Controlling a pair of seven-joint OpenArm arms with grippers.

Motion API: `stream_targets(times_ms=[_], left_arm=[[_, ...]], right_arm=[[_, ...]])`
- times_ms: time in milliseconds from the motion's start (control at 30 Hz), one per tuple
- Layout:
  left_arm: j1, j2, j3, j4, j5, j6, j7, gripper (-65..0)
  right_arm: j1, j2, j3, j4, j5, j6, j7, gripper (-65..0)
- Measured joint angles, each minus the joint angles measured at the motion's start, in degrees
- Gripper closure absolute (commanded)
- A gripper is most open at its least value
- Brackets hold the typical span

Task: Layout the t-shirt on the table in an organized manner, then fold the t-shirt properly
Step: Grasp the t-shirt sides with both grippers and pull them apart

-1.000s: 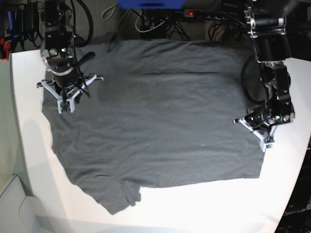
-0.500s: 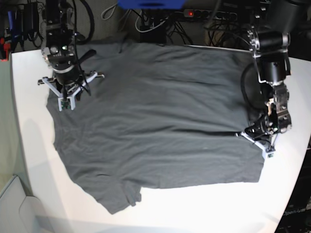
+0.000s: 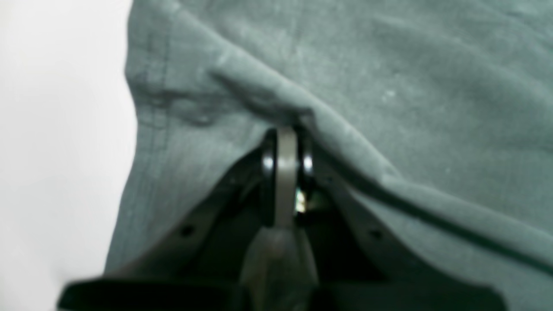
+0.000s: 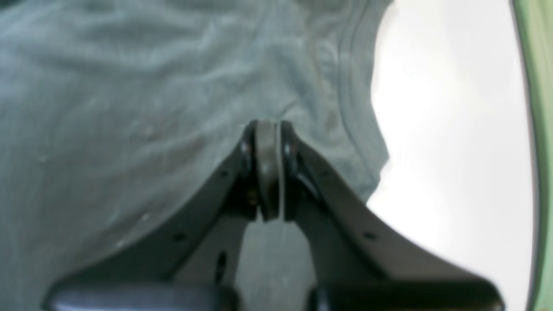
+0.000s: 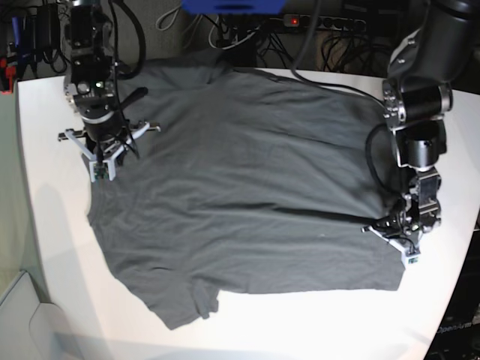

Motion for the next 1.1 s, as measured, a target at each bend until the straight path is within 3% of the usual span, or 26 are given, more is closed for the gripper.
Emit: stream_targets(times_ms=[267, 567, 700, 1100], left_arm=[[1.66, -0.04, -0.24, 2.16, -0.26, -0.26, 0.81, -0.1], [9.38, 0.31, -0.26, 17.62, -0.37, -0.42, 13.25, -0.1], [12.55, 0.35, -0.26, 22.67, -0.37, -0.42, 14.99, -0.1], [12.7, 0.31, -0.26, 23.1, 0.0, -0.39, 15.52, -0.1]], right_arm=[[3.82, 0.02, -0.13, -9.6, 0.02, 0.0, 0.02, 0.0], [9.99, 1.11, 0.04, -19.65, 0.22, -0.04, 3.34, 0.0], [12.39, 1.42, 0.15, -22.03, 0.04, -0.07, 3.69, 0.0], [17.7, 1.42, 0.0, -27.34, -0.26, -0.22, 3.91, 0.0]])
